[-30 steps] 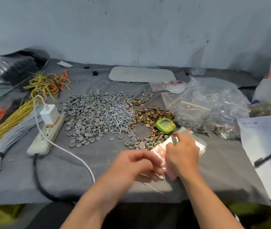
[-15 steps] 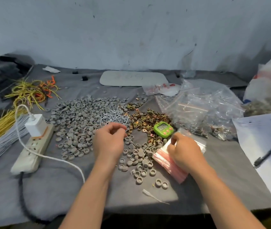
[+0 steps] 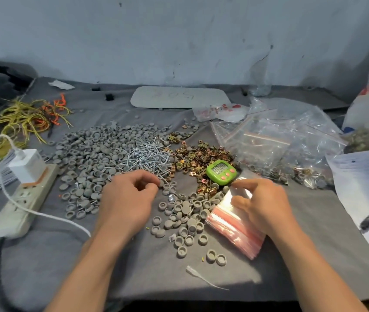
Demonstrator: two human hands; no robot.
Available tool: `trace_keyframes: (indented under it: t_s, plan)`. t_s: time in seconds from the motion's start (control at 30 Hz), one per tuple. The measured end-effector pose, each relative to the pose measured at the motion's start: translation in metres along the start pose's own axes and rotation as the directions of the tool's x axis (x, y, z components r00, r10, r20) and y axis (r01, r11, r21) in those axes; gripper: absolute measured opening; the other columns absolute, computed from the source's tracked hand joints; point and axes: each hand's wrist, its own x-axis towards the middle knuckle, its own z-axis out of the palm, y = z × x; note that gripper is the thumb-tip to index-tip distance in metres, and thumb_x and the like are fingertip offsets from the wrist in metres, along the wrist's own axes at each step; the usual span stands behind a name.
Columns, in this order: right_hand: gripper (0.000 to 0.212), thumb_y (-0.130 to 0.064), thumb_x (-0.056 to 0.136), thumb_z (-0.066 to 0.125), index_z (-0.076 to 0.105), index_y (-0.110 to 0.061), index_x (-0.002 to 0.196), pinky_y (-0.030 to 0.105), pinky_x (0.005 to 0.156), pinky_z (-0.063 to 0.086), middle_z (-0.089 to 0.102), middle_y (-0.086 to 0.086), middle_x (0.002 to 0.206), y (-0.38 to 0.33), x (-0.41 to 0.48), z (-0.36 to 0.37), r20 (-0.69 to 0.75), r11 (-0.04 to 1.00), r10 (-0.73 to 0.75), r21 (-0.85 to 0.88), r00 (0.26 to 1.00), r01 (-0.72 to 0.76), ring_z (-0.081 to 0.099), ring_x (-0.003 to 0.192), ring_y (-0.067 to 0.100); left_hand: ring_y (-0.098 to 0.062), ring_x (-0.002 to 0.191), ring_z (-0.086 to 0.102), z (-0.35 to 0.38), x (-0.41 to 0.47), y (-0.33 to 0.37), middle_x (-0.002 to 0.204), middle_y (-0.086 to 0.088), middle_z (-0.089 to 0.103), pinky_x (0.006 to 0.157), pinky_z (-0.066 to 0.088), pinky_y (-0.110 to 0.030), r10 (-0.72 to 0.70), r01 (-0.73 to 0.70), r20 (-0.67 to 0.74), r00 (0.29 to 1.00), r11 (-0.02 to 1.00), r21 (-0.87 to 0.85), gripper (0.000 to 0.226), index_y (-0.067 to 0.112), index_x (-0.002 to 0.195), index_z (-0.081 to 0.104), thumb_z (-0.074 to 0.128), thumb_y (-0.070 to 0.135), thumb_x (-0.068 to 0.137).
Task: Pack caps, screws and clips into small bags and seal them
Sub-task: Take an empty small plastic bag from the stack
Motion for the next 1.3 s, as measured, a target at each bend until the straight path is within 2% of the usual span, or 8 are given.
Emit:
trace_keyframes:
  t_s: [0.27,0.37,0.6,0.77,0.9,1.03,1.17,1.3]
  plan:
    - [0.020,-0.039,0.090,0.069,0.079,-0.027,0.077,0.039,0.080,0.056,0.078,-0.003,0.083,-0.009,-0.020,-0.014,-0.163,1.000,0.026,0.007,0.986,-0.025,0.069,0.083,0.025,-0.004,0.062,0.064,-0.002,-0.001,-0.001,0.065,0.021,0.070,0.050,0.041,-0.022,0.032,-0.031,0.027,0.999,0.999,-0.009,0.043,0.063,0.085,0.067,0.070,0.020,0.087]
    - [0.022,-0.053,0.082,0.070,0.073,-0.036,0.069,0.037,0.080,0.056,0.074,-0.017,0.085,-0.007,-0.038,-0.019,-0.008,1.000,0.021,-0.021,1.000,-0.022,0.066,0.084,0.011,-0.004,0.059,0.064,-0.001,-0.001,-0.005,0.065,0.021,0.070,0.048,0.040,-0.021,0.034,-0.034,0.022,0.999,0.999,-0.002,0.044,0.063,0.086,0.067,0.070,0.019,0.086]
    - [0.029,-0.017,0.081,0.070,0.066,-0.032,0.057,0.023,0.056,0.041,0.064,-0.018,0.060,-0.004,-0.033,-0.016,0.022,0.999,0.044,-0.006,0.999,-0.044,0.059,0.064,0.002,0.000,0.062,0.064,0.006,0.001,-0.007,0.065,0.023,0.069,0.052,0.041,-0.023,0.059,-0.061,0.041,0.997,0.997,0.041,0.036,0.056,0.082,0.071,0.068,0.020,0.086]
    - [0.023,-0.020,0.092,0.060,0.067,-0.023,0.071,0.037,0.066,0.049,0.069,-0.007,0.069,0.001,-0.024,-0.013,-0.252,0.885,0.252,0.451,0.934,-0.117,0.066,0.075,0.017,0.001,0.056,0.062,0.007,-0.004,-0.003,0.064,0.020,0.070,0.045,0.039,-0.011,0.096,-0.096,0.055,0.994,0.995,-0.009,0.026,0.038,0.075,0.076,0.068,0.016,0.086]
    - [0.025,-0.024,0.098,0.049,0.063,-0.025,0.078,0.055,0.081,0.058,0.075,-0.005,0.079,-0.006,-0.021,-0.011,-0.423,0.731,0.347,0.682,0.837,0.041,0.071,0.078,0.021,-0.002,0.069,0.068,0.018,-0.019,0.017,0.089,0.031,0.072,0.059,0.059,-0.022,0.241,-0.196,0.212,0.947,0.958,-0.210,0.028,0.047,0.092,0.075,0.067,0.020,0.091]
    - [0.023,-0.031,0.103,0.050,0.061,-0.027,0.084,0.049,0.077,0.059,0.076,-0.007,0.086,-0.031,-0.023,-0.004,-0.480,0.680,0.100,0.672,0.871,0.292,0.073,0.086,0.017,0.007,0.093,0.068,0.040,-0.029,0.029,0.099,0.030,0.073,0.082,0.057,-0.020,0.286,-0.198,0.318,0.904,0.939,-0.282,0.023,0.042,0.107,0.077,0.073,0.027,0.090]
    - [0.021,-0.022,0.105,0.056,0.064,-0.023,0.085,0.050,0.071,0.054,0.066,0.000,0.078,-0.062,-0.023,0.015,-0.344,0.638,-0.154,0.681,0.926,0.359,0.066,0.081,0.024,-0.012,0.099,0.074,0.043,-0.022,0.034,0.100,0.006,0.080,0.084,0.057,-0.021,0.195,0.055,0.358,0.913,0.811,-0.583,0.016,0.024,0.105,0.079,0.068,0.017,0.097]
    - [0.018,-0.016,0.100,0.060,0.072,-0.022,0.088,0.032,0.068,0.052,0.069,-0.008,0.078,-0.095,-0.016,0.030,-0.271,0.590,-0.254,0.717,0.928,0.371,0.063,0.075,0.009,-0.021,0.084,0.075,0.036,-0.008,0.026,0.087,-0.006,0.079,0.081,0.061,-0.035,0.056,0.077,0.185,0.981,0.763,-0.641,0.011,0.018,0.092,0.080,0.070,0.016,0.095]
